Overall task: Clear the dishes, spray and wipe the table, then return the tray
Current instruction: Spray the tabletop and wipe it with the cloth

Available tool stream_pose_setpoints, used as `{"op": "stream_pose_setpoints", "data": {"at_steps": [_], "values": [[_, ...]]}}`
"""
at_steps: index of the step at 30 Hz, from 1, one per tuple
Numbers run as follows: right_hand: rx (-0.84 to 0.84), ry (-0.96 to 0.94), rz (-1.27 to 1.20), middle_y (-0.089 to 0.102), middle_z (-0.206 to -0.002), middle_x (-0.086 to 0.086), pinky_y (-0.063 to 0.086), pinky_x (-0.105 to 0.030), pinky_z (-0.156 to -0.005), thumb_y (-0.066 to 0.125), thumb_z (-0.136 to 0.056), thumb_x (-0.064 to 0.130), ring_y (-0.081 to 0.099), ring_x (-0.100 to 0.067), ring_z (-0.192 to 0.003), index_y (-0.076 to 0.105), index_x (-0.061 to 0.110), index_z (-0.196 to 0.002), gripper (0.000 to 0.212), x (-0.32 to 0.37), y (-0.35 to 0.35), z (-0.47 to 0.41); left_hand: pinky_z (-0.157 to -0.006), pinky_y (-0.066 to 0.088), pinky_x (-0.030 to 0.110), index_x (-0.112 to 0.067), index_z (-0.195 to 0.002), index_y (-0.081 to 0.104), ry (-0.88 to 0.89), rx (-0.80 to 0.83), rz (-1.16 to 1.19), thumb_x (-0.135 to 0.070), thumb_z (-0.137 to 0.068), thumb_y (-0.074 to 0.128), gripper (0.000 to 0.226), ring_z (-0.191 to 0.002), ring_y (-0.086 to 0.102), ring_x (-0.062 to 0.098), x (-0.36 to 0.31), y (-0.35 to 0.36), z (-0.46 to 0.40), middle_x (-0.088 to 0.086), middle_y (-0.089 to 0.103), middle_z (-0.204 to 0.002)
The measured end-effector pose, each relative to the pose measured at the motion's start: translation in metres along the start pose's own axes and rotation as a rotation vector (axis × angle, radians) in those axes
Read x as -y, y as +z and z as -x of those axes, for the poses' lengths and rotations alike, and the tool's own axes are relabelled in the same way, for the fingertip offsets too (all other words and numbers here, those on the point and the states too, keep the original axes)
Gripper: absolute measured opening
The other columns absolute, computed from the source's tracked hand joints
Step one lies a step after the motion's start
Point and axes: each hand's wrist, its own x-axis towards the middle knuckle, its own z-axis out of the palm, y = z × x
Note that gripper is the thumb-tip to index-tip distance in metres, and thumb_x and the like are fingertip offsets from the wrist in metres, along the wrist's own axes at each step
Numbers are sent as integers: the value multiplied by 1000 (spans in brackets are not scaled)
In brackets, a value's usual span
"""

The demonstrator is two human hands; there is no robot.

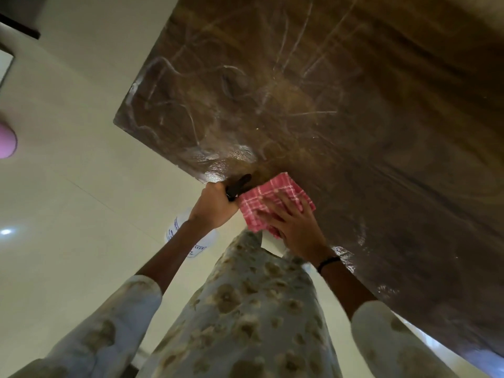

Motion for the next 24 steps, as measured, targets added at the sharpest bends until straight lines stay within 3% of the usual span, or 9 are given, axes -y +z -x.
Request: {"op": "stream_pose_setpoints", "data": {"at_steps": [2, 5, 8, 13, 15, 17, 19, 21, 24], "values": [[2, 57, 28, 27, -155, 0, 18, -65, -110, 53, -89, 35, 20, -31, -144, 30, 38, -144, 59, -23, -6, 14, -54, 43, 35, -1, -96, 67, -25, 3, -4, -16, -75, 56, 27, -59, 56, 43, -3, -2, -4, 9, 52, -54], [28, 291, 20, 23, -156, 0, 15, -67, -106, 68, -80, 30, 19, -33, -143, 27, 39, -144, 77, -44, -17, -9, -50, 33, 25, -4, -100, 67, -47, 25, -14, -11, -79, 56, 25, -46, 45, 28, -3, -6, -12, -3, 42, -48], [-57, 439, -73, 24, -157, -2, 9, -66, -104, 63, -82, 24, 14, -35, -144, 34, 36, -144, 69, -29, -25, -61, -50, 30, 25, -6, -74, 60, -49, 14, -5, -6, -79, 57, 6, -56, 53, 41, -6, -11, -16, -4, 39, -46], [-88, 266, -69, 37, -151, -2, 7, -61, -107, 67, -80, 28, 22, -33, -142, 50, 35, -133, 56, 19, -15, -92, -45, 28, 25, -1, -103, 66, -30, 60, 0, -15, -74, 55, 34, -41, 32, 14, -4, -15, -29, -2, 39, -50], [-31, 138, -24, 33, -153, -1, 6, -59, -111, 62, -83, 37, 20, -32, -144, 41, 39, -139, 59, 16, -9, -72, -43, 31, 24, -2, -104, 66, -11, 79, 16, -16, -70, 53, 39, -39, 34, 12, -7, -17, -34, -1, 45, -52], [18, 55, 20, 25, -157, 1, 8, -58, -114, 52, -90, 43, 16, -29, -146, 32, 41, -144, 57, -1, -7, -45, -42, 34, 21, -4, -100, 66, 3, 93, 10, -8, -76, 57, 26, -42, 44, 14, -15, -19, -37, 5, 53, -56], [28, 84, 53, 27, -156, 1, 15, -59, -111, 41, -92, 42, 19, -29, -144, 32, 40, -143, 52, -24, -9, -19, -47, 35, 26, 0, -85, 62, -1, 123, -10, -11, -81, 60, 12, -49, 48, 23, -26, -19, -41, 9, 52, -57], [22, 202, 86, 30, -153, 0, 23, -62, -106, 42, -87, 37, 23, -31, -141, 32, 40, -142, 56, -50, -15, -5, -51, 36, 27, -2, -76, 59, 8, 140, -27, -14, -83, 60, 14, -51, 49, 26, -36, -15, -47, 4, 47, -53], [39, 368, 90, 25, -156, 1, 21, -62, -106, 44, -85, 35, 22, -31, -142, 29, 41, -144, 61, -81, -26, -8, -57, 45, 31, -5, -71, 56, 40, 176, -49, -11, -82, 59, 13, -56, 53, 28, -56, -8, -57, 3, 47, -54]]}}
